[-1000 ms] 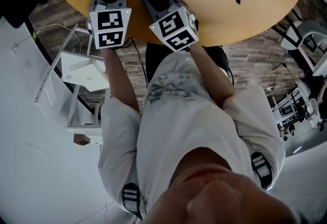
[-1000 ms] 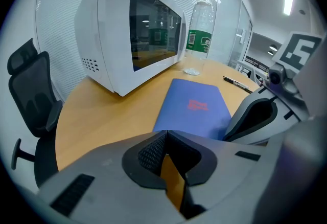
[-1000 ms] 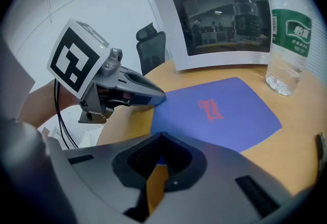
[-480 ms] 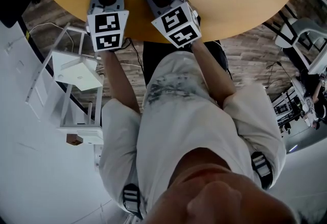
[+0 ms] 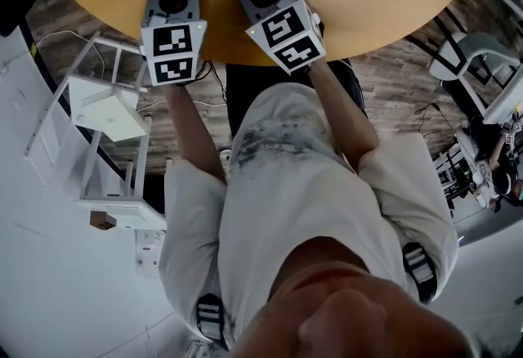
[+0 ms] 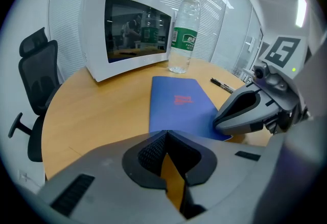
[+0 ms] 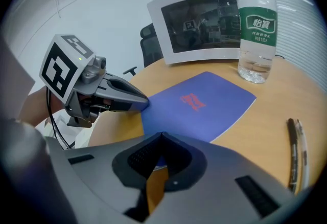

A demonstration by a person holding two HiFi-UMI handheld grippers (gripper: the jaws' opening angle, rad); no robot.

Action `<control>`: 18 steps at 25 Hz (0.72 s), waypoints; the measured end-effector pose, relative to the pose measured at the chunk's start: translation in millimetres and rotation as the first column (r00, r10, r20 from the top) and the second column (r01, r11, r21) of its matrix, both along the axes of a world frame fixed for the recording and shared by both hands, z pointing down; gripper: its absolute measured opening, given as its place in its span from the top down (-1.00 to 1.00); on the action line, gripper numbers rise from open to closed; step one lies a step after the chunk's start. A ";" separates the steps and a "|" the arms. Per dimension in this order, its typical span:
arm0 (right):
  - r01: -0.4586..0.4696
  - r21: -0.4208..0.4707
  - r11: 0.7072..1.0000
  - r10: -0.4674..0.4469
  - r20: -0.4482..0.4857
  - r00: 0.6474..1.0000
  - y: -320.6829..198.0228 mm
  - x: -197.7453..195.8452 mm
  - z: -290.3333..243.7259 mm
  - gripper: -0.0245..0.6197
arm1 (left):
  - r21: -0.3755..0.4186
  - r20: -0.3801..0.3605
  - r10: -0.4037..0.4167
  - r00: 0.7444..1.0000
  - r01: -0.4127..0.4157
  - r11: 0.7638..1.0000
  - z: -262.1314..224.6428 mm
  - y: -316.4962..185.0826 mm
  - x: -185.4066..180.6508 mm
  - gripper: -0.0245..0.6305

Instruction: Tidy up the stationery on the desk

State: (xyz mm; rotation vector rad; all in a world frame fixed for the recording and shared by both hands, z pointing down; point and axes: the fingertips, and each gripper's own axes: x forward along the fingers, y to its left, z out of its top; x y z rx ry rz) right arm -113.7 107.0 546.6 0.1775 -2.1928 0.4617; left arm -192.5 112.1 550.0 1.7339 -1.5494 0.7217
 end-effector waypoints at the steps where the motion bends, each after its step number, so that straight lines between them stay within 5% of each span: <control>1: 0.005 0.001 1.000 -0.005 -0.002 1.000 -0.3 4.1 0.5 0.72 | -0.001 -0.002 -0.007 1.000 0.007 1.000 0.4 1.5 4.3 0.90; 18: 0.086 0.015 0.996 -0.086 0.026 0.996 -18.8 69.2 1.6 0.72 | -0.009 -0.016 -0.132 0.991 0.131 0.991 2.6 14.1 79.5 0.90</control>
